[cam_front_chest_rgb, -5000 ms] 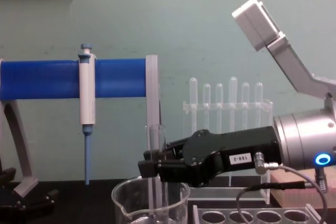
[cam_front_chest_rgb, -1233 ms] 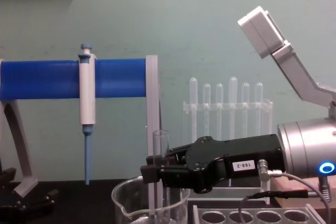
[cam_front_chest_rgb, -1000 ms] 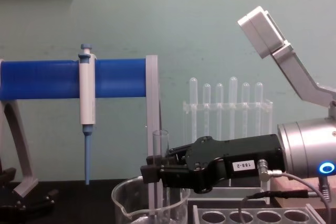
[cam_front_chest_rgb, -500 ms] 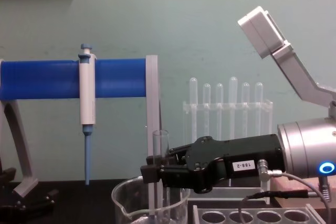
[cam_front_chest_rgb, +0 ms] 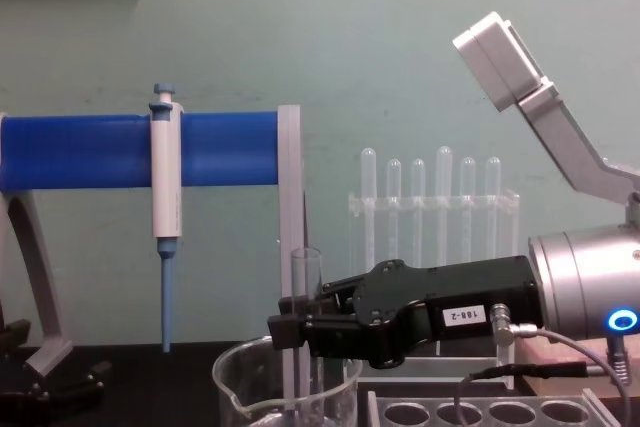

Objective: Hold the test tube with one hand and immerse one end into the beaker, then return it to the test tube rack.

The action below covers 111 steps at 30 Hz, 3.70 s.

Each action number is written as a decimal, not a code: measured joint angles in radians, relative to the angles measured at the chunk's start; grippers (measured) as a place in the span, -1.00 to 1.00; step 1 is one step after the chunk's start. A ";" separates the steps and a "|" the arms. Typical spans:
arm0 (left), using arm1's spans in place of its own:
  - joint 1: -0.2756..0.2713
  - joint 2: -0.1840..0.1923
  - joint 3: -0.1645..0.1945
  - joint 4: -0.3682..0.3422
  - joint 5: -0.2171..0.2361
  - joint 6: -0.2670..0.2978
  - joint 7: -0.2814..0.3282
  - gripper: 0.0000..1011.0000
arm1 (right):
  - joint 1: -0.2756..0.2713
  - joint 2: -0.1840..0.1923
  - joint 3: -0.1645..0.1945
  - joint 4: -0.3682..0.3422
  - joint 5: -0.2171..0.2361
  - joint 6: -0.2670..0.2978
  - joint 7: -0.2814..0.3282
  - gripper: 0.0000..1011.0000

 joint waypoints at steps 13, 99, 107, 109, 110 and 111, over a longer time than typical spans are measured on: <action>0.000 0.000 0.000 0.000 0.000 0.000 0.000 0.98 | 0.000 0.000 0.000 0.000 0.000 0.000 0.000 -0.53; 0.000 0.000 0.000 0.000 0.000 0.000 0.000 0.98 | 0.052 0.109 0.090 -0.189 0.148 0.090 0.020 -0.53; 0.000 0.000 0.000 0.000 0.000 0.000 0.000 0.98 | 0.028 0.203 0.126 -0.282 0.187 0.097 0.005 -0.53; 0.000 0.000 0.000 0.000 0.000 0.000 0.000 0.98 | 0.012 0.232 0.136 -0.305 0.198 0.093 0.001 -0.53; 0.000 0.000 0.000 0.000 0.000 0.000 0.000 0.98 | -0.001 0.251 0.143 -0.318 0.203 0.088 0.000 -0.53; 0.000 0.000 0.000 0.000 0.000 0.000 0.000 0.98 | -0.007 0.260 0.145 -0.324 0.206 0.086 -0.001 -0.53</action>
